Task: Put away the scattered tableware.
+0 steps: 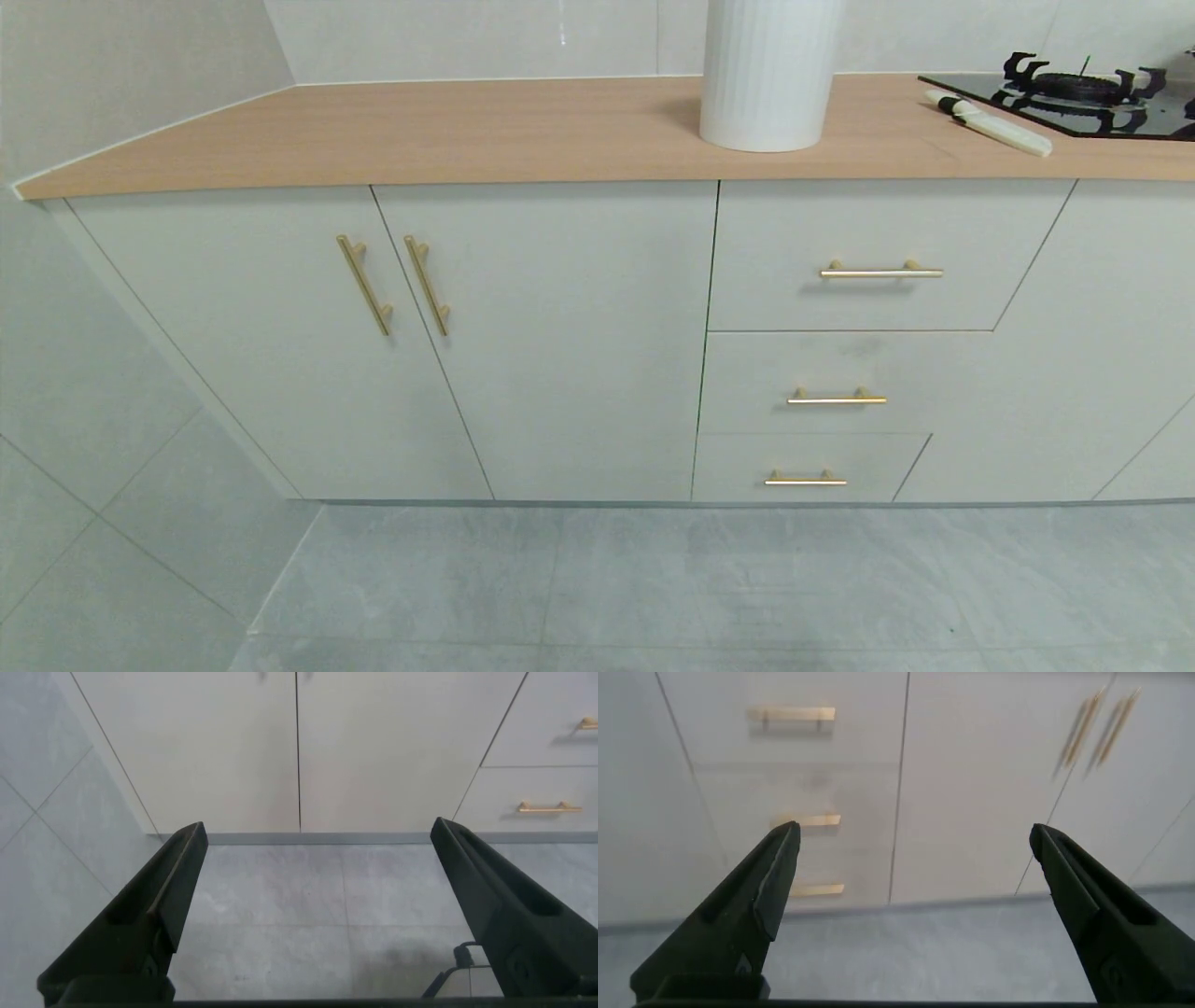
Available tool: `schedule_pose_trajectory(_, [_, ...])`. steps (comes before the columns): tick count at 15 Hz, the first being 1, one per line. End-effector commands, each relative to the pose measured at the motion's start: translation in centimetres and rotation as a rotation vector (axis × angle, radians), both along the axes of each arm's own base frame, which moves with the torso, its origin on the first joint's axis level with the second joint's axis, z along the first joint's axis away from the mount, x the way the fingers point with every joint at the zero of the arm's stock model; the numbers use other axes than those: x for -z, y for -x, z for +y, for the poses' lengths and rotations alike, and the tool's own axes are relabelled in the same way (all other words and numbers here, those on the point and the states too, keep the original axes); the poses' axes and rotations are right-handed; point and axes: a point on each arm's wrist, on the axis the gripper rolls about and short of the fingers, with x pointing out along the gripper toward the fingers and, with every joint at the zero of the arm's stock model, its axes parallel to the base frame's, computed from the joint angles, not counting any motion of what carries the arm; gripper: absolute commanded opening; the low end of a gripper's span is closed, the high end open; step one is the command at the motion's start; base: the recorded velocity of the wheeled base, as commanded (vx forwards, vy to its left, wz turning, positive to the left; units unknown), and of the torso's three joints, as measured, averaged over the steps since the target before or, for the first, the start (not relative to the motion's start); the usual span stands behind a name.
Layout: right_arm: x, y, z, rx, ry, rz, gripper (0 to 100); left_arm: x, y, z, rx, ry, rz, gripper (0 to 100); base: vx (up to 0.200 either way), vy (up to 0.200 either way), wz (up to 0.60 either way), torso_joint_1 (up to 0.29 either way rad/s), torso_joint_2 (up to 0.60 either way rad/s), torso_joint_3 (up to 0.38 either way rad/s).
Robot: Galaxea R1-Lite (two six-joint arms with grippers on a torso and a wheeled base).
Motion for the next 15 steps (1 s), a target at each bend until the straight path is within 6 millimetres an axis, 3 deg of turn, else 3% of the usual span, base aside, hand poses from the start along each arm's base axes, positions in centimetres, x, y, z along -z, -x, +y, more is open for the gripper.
schedule_pose_trajectory(1, [3.1,-1.6,0.1,-0.04,-0.014,0.075,100,0.0,0.0,0.0,0.0,0.001,0.0,100,0.0,0.0,0.0,0.0,0.0,0.0])
schedule_pose_trajectory(3, [5.1,-2.7,0.2,-0.079,-0.006,0.069,100,0.0,0.0,0.0,0.0,0.001,0.0,100,0.0,0.0,0.0,0.0,0.0,0.0])
schedule_pose_trajectory(6, [6.2,-2.9,0.2,-0.094,-0.026,0.142,100,0.0,0.0,0.0,0.0,0.001,0.0,100,0.0,0.0,0.0,0.0,0.0,0.0])
schedule_pose_trajectory(15, [6.4,-2.9,0.3,-0.145,-0.032,0.159,100,0.1,0.0,0.0,0.001,-0.029,0.003,100,0.0,0.0,0.0,0.0,0.0,0.0])
